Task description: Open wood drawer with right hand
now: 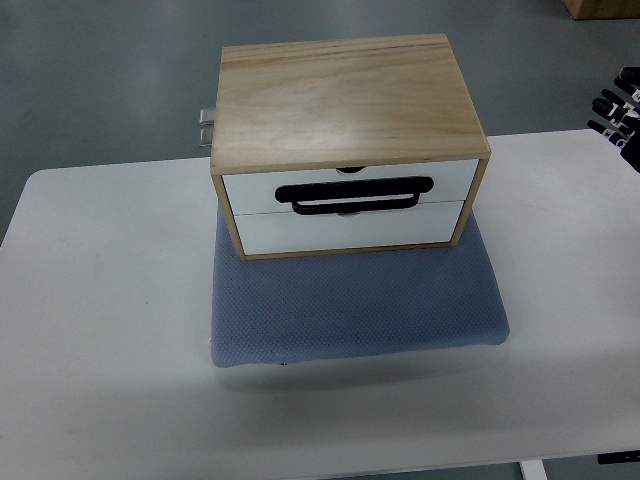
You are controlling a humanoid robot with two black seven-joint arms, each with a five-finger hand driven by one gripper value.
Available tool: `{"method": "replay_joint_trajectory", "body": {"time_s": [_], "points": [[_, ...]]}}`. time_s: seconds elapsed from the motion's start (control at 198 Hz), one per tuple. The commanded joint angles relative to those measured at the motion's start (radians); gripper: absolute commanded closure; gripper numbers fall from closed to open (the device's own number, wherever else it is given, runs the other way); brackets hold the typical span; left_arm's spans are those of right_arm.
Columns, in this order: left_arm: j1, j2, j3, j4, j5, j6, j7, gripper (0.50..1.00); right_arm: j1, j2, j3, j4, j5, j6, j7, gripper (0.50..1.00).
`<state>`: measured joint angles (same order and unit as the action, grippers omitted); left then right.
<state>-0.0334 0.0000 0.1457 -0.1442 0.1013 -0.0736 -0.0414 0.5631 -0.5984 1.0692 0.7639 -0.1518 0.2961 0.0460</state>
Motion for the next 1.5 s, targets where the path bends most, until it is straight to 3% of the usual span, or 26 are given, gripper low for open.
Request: {"method": "replay_joint_trajectory", "body": {"time_s": [0.0,1.493], "points": [[0.0,0.0,0.0,-0.002,0.0,0.0,0.0,0.5,0.0,-0.001,0.0,0.0,0.0,0.0,0.0,0.546],[0.001,0.0,-0.001,0.009,0.0,0.0,0.0,0.5,-0.002,0.0,0.0,0.005,0.0,0.025,-0.002,0.546]]}}
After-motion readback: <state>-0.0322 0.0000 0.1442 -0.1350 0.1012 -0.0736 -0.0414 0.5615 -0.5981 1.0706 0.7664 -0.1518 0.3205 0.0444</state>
